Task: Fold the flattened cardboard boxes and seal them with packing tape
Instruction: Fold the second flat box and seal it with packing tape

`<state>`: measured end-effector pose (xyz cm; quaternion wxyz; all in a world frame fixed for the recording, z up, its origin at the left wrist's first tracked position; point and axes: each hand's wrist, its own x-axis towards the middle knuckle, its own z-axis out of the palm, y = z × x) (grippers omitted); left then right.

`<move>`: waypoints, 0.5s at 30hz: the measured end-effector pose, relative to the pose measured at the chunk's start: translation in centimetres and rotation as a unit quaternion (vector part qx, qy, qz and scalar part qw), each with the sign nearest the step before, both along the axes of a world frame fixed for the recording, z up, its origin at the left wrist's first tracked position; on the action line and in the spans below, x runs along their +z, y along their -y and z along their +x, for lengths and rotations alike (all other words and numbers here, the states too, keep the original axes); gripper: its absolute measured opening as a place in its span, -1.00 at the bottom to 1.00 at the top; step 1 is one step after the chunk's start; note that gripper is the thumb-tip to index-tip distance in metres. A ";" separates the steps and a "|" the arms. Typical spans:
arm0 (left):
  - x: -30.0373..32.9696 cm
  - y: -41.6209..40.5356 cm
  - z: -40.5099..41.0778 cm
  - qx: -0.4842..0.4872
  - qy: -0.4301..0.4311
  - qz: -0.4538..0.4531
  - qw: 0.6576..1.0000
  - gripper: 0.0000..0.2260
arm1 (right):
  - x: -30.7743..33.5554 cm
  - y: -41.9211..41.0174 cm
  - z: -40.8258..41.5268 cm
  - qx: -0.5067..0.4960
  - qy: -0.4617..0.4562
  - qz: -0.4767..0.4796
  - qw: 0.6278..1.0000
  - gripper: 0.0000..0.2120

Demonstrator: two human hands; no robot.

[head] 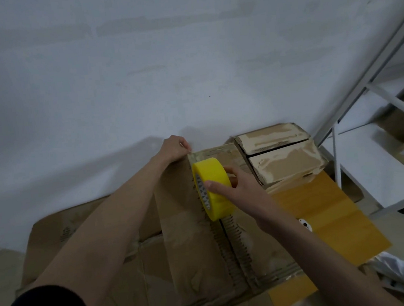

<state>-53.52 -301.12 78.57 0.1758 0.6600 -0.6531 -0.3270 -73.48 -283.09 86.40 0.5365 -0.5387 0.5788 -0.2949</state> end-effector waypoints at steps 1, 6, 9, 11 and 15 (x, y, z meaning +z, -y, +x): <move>0.1 -0.3 0.1 -0.008 -0.017 -0.030 0.999 -0.92 | -0.1 -0.1 -0.1 -0.001 0.010 0.000 1.000 -0.40; 1.0 -1.9 0.3 -0.072 -0.071 -0.094 0.990 -0.91 | -0.8 -0.8 -0.7 0.009 0.009 0.005 1.000 -0.45; 0.9 -2.4 0.4 -0.052 -0.093 -0.062 0.992 -0.83 | -1.2 -1.5 -1.0 0.044 -0.004 -0.006 0.999 -0.60; 0.8 -2.1 0.4 -0.017 -0.102 -0.037 0.994 -0.76 | -1.3 -2.1 -1.1 0.059 -0.007 -0.023 0.998 -0.70; 0.7 -1.1 0.0 -0.003 -0.085 0.012 0.996 -0.71 | -0.9 -2.5 -1.1 0.047 -0.005 -0.047 0.998 -0.68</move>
